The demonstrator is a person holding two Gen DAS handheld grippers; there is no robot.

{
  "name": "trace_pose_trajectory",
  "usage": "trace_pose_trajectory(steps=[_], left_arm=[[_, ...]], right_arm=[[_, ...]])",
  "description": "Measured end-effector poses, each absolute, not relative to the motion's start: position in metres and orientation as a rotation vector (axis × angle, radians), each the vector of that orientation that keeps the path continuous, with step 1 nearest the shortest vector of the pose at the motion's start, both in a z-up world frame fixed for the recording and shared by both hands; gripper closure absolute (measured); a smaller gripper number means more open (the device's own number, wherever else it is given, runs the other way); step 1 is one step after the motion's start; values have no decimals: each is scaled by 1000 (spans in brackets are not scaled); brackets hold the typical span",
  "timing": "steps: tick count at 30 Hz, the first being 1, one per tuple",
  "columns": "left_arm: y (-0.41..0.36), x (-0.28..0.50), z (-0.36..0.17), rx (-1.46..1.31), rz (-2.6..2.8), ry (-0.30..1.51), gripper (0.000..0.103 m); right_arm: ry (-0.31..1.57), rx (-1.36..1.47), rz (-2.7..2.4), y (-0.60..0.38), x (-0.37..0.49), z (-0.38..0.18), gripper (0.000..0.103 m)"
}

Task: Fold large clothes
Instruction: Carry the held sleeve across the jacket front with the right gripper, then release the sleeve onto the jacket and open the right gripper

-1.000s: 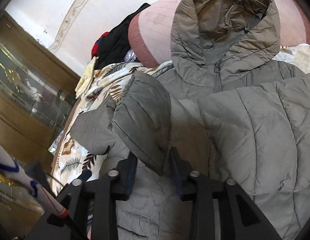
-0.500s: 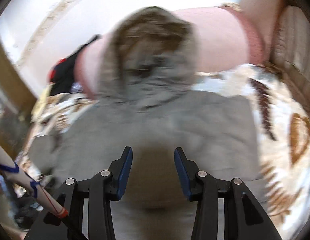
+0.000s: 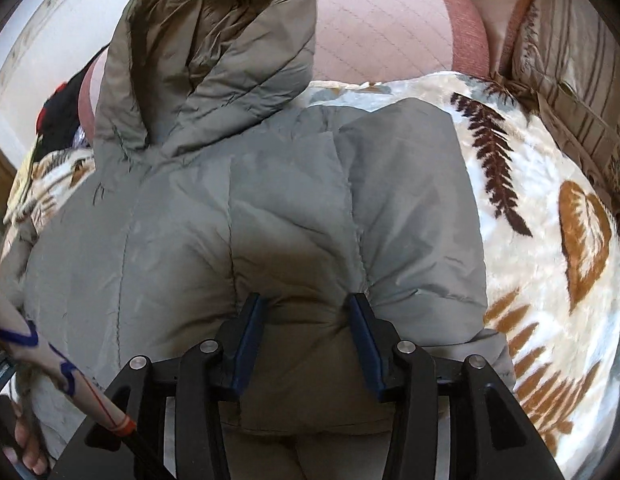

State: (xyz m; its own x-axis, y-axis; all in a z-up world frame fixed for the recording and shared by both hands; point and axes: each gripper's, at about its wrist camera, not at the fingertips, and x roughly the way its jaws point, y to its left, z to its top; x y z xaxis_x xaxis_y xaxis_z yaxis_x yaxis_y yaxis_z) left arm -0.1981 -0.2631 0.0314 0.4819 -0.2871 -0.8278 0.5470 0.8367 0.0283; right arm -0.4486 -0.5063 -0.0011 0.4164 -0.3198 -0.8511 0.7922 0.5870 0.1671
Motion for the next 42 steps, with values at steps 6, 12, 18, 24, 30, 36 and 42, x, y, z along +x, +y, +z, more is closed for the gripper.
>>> trace_pose_trajectory(steps=[6,12,18,24,30,36,42], left_arm=[[-254,-204,50,247,-531,900,0],[-261,-212,54,282,-567,863,0],[-270,-208,32,347,-558,945,0],[-261,-216,55,296,-600,909,0],[-246,-228,73,285,-616,882,0],[-213,-248,91,298,-602,802,0],[-172,-249,96,329,-517,742,0]], right_arm=[[835,601,-743,-489,-453,22,54],[836,584,-637,-457,-423,31,54],[935,507,-643,-443,-391,6,51],[887,560,-588,-428,-415,31,51],[876,553,-543,-387,-456,48,51],[851,555,-497,-349,-479,37,50],[939,455,-461,-320,-463,21,50]])
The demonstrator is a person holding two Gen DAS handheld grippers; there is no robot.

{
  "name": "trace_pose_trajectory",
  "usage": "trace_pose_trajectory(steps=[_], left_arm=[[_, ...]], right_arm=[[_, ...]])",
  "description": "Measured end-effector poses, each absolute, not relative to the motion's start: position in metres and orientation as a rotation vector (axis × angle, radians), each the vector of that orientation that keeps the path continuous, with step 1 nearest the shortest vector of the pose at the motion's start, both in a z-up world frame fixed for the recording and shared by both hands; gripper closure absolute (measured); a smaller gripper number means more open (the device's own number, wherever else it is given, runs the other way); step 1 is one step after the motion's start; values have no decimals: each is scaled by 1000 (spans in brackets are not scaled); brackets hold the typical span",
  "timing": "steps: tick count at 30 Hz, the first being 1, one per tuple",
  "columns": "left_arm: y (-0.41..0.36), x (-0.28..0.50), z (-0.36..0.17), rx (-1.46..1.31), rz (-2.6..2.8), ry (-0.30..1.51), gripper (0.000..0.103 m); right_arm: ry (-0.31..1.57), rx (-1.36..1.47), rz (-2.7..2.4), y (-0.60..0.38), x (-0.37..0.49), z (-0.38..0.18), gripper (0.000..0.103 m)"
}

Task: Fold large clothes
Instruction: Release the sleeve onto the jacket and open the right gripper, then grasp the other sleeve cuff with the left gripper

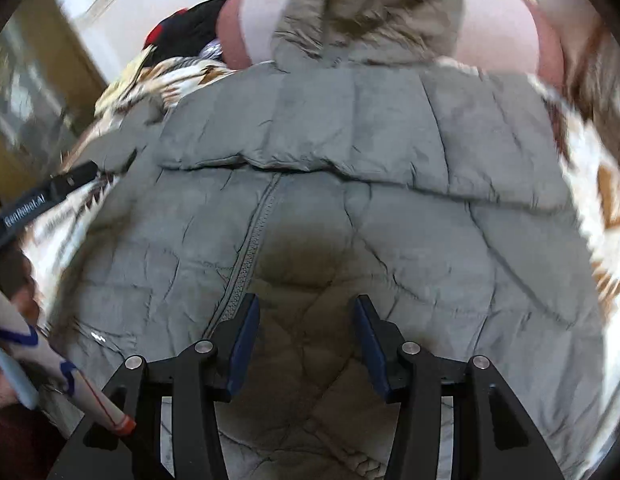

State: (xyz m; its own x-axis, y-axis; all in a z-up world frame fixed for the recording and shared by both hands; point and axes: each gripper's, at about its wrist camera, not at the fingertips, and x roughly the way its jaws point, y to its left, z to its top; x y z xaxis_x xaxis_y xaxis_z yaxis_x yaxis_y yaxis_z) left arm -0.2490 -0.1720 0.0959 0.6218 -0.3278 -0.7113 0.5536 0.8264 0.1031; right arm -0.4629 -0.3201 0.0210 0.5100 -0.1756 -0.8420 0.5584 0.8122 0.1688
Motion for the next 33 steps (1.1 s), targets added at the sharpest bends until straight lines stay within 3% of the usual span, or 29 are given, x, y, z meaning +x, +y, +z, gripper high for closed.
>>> trace_pose_trajectory(steps=[12,19,29,31,33], left_arm=[[-102,-207,103,183,-380,834,0],[-45,-137,108,-10,-296,955,0],[26,-46,120,-171,-168,980,0],[30,-29,120,-204,-167,986,1],[31,-11,119,-240,-172,992,12]], right_arm=[[911,367,-444,-312,-459,36,46],[911,470,-442,-326,-464,31,43],[831,432,-337,-310,-458,42,43],[802,420,-322,-304,-456,47,43],[800,405,-323,-302,-453,47,43]])
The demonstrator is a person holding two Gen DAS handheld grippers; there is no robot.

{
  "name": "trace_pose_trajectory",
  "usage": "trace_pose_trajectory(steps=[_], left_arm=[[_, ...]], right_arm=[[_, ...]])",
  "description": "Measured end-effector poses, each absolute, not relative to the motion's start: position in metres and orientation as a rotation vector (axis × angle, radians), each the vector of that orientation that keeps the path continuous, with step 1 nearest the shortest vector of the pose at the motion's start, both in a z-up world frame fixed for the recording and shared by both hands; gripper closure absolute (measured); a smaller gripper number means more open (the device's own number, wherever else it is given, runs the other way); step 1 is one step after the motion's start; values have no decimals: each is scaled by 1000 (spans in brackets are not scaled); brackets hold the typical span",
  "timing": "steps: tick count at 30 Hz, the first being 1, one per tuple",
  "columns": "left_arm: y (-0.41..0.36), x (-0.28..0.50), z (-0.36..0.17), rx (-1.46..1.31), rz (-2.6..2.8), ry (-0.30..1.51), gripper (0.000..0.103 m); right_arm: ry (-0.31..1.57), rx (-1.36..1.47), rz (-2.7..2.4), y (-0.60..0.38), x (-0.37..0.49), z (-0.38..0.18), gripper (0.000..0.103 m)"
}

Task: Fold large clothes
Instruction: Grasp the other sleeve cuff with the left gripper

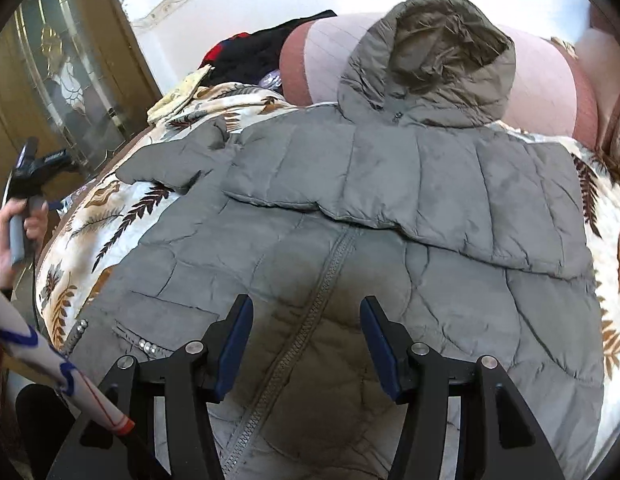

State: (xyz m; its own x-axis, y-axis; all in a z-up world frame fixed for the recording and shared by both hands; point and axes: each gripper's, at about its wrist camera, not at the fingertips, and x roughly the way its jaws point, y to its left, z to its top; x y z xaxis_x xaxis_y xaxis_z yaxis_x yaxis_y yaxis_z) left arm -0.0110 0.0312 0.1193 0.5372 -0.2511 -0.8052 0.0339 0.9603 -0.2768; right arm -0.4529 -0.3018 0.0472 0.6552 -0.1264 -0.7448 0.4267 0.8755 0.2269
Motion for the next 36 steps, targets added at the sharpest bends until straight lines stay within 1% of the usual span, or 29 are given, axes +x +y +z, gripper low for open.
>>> trace_pose_trajectory(steps=[1,3,4,5,6,7,8,9,12,18,23,26,27,28,29,31,36], left_arm=[[32,-2,117,-258,-178,1000,15],[34,17,110,-300,-186,1021,27],[36,28,104,-327,-194,1034,28],[37,35,100,-348,-203,1041,30],[40,43,94,-369,-205,1046,35],[43,52,87,-396,-206,1053,37],[45,60,81,-428,-219,1058,41],[48,68,74,-459,-233,1062,47],[49,88,62,-511,-247,1058,55],[39,128,46,-518,-243,1050,57],[35,143,24,-542,-223,1058,57],[26,146,19,-534,-206,1022,57],[23,147,20,-510,-195,1015,58],[17,146,23,-466,-174,996,67],[14,145,25,-450,-181,981,90],[12,141,32,-452,-188,958,92],[10,126,61,-437,-228,912,92]], right_arm=[[805,398,-330,-301,-451,46,43],[814,407,-328,-302,-449,42,43],[818,411,-326,-303,-450,41,43],[823,414,-330,-304,-449,39,43],[825,414,-332,-305,-451,38,43],[827,415,-330,-306,-450,37,43],[827,415,-326,-306,-451,36,43],[828,412,-326,-306,-451,35,43],[826,412,-323,-308,-448,34,43],[844,436,-336,-317,-443,23,43],[862,460,-352,-325,-440,14,43],[862,463,-357,-328,-439,12,43],[859,468,-358,-329,-439,12,43],[857,475,-357,-331,-439,11,43],[854,480,-357,-332,-439,11,43],[846,493,-364,-335,-441,12,43],[809,518,-401,-344,-448,19,43]])
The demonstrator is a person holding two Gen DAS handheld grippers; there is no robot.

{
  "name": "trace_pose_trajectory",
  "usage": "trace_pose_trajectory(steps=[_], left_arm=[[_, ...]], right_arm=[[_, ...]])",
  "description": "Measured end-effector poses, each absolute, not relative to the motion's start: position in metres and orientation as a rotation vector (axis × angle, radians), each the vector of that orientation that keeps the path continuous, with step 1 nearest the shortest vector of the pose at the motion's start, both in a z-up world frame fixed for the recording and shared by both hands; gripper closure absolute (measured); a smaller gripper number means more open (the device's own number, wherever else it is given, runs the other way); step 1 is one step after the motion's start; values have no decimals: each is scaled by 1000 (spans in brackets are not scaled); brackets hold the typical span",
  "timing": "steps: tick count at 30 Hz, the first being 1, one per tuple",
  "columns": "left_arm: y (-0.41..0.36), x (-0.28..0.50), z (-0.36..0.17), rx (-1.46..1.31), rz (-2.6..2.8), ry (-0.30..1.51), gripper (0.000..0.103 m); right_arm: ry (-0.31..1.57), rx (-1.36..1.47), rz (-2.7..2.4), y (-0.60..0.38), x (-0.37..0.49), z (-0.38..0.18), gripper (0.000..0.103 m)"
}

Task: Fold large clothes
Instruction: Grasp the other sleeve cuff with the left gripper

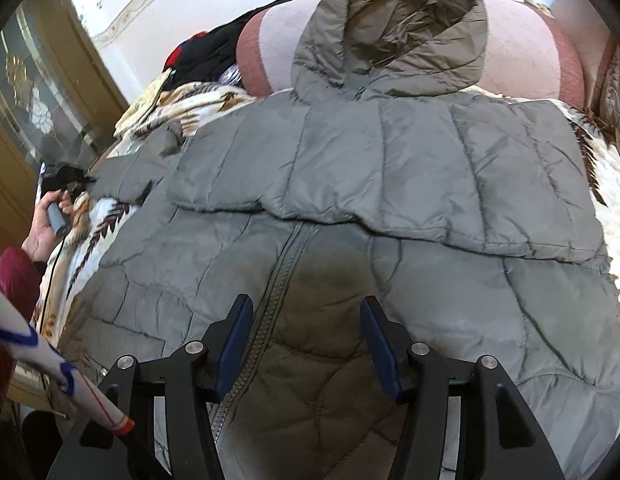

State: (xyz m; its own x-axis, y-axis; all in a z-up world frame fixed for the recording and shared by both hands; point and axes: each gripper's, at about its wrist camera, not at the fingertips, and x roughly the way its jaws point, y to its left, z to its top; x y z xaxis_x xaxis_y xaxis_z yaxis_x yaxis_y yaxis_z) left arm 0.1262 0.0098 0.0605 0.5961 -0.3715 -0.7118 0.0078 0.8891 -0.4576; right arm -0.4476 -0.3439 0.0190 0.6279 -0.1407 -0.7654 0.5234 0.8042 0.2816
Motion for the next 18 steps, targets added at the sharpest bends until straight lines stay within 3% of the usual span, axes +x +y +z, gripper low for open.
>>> trace_pose_trajectory(steps=[6,12,18], left_arm=[[2,92,115,-398,-307,844,92],[-26,44,182,-354,-428,766,92],[-85,-30,247,-263,-598,688,92]], right_arm=[[770,519,-517,-361,-462,32,43],[901,611,-598,-386,-470,8,43],[787,597,-584,-386,-486,40,43]])
